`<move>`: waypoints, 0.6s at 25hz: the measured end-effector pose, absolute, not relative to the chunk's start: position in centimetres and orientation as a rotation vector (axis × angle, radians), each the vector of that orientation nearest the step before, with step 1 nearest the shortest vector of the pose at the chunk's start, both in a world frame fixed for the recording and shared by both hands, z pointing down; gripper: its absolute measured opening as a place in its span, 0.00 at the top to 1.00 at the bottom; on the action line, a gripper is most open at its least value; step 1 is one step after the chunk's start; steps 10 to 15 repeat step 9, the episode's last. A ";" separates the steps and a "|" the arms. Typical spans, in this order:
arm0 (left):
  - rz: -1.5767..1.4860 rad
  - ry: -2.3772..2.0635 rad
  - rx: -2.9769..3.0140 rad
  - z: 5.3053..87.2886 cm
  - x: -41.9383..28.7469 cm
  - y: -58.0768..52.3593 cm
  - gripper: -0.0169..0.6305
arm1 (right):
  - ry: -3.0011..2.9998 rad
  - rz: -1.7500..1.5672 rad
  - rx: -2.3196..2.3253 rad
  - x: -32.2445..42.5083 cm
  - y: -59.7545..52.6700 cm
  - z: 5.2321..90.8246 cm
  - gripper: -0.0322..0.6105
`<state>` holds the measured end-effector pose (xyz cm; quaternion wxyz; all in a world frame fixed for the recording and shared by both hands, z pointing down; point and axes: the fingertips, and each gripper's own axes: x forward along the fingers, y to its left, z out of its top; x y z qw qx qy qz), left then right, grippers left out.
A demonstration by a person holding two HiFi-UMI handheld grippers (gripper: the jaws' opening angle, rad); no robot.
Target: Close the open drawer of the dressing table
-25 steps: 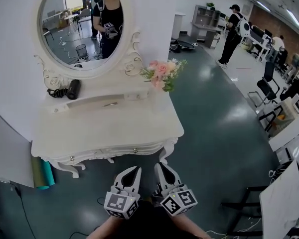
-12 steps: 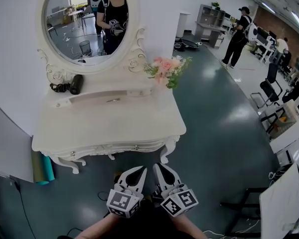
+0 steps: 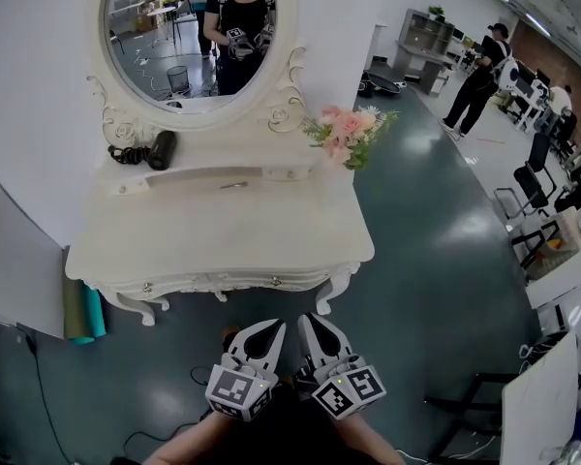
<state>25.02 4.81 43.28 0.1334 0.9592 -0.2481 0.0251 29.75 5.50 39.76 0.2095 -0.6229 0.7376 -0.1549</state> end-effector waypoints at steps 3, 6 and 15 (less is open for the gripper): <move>0.080 -0.731 2.773 43.2 24.6 4.5 0.97 | 2.051 -0.445 -1.719 29.4 5.0 39.6 0.93; 0.081 -0.735 2.761 43.5 24.2 4.2 0.97 | 2.050 -0.449 -1.725 29.4 4.4 39.6 0.93; 0.082 -0.744 2.747 43.6 23.8 3.6 0.97 | 2.047 -0.461 -1.729 29.2 3.9 39.9 0.93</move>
